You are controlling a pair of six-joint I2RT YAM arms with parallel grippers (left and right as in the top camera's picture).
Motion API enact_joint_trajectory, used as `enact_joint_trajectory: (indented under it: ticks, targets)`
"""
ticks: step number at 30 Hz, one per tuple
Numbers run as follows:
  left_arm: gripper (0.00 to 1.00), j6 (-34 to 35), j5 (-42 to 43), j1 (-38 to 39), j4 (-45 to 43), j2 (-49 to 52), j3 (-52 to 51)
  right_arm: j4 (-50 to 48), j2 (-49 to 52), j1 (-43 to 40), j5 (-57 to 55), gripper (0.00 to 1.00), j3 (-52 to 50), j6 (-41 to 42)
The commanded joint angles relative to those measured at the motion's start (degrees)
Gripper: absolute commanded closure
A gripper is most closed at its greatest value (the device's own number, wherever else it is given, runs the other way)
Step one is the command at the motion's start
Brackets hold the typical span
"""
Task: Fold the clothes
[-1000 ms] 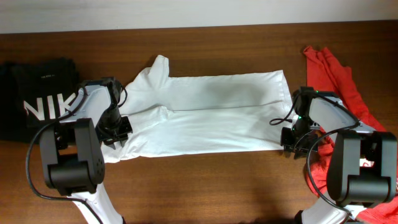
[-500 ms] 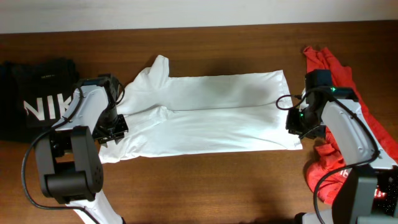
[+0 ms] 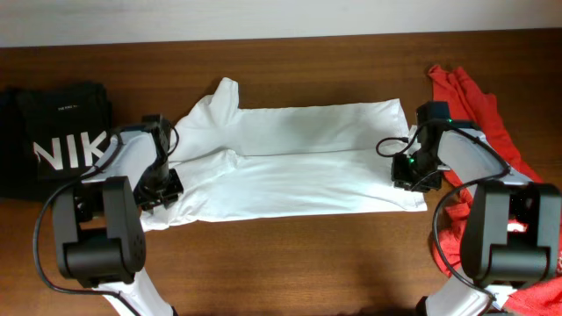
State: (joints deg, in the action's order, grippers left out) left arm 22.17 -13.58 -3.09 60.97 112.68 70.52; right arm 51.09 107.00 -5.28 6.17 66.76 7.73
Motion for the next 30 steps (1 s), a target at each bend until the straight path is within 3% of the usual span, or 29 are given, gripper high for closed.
enact_joint_trajectory:
  ticks: [1, 12, 17, 20, 22, 23, 27, 30]
  targets:
    - [0.67, 0.72, 0.66, -0.46, -0.76, -1.16, -4.26, 0.46, 2.97, -0.37, 0.7, 0.73, -1.33, -0.44]
    - [0.67, 0.79, -2.58, -0.48, 5.99, -1.66, -7.58, 8.94, 2.89, -0.44, -4.7, 0.74, -6.75, 3.78]
    - [0.67, 1.16, -1.62, -0.37, 5.7, -8.31, -6.25, 9.81, 0.48, -0.42, -5.33, 0.73, -5.05, 5.2]
    - [0.62, -2.25, 4.11, -0.28, 4.44, -14.86, -0.44, 12.2, -3.32, -0.42, -4.33, 0.65, 1.53, 5.05]
    - [0.4, -8.17, 10.88, -0.28, 0.39, -16.61, 3.82, 13.64, -5.25, -0.37, -2.69, 0.35, 6.03, 4.52]
    - [0.34, -11.78, 15.19, -0.28, -2.78, -16.59, 5.62, 14.51, -6.01, -0.37, -1.97, 0.31, 8.63, 4.52]
    - [0.29, -17.11, 24.59, -0.28, -16.61, -14.67, 7.58, 17.09, -6.27, -0.37, 0.85, 0.3, 13.55, 1.44]
    - [0.29, -19.26, 26.49, -0.28, -24.5, -8.17, 11.04, 17.55, -6.27, -0.35, 1.18, 0.3, 13.55, 1.25]
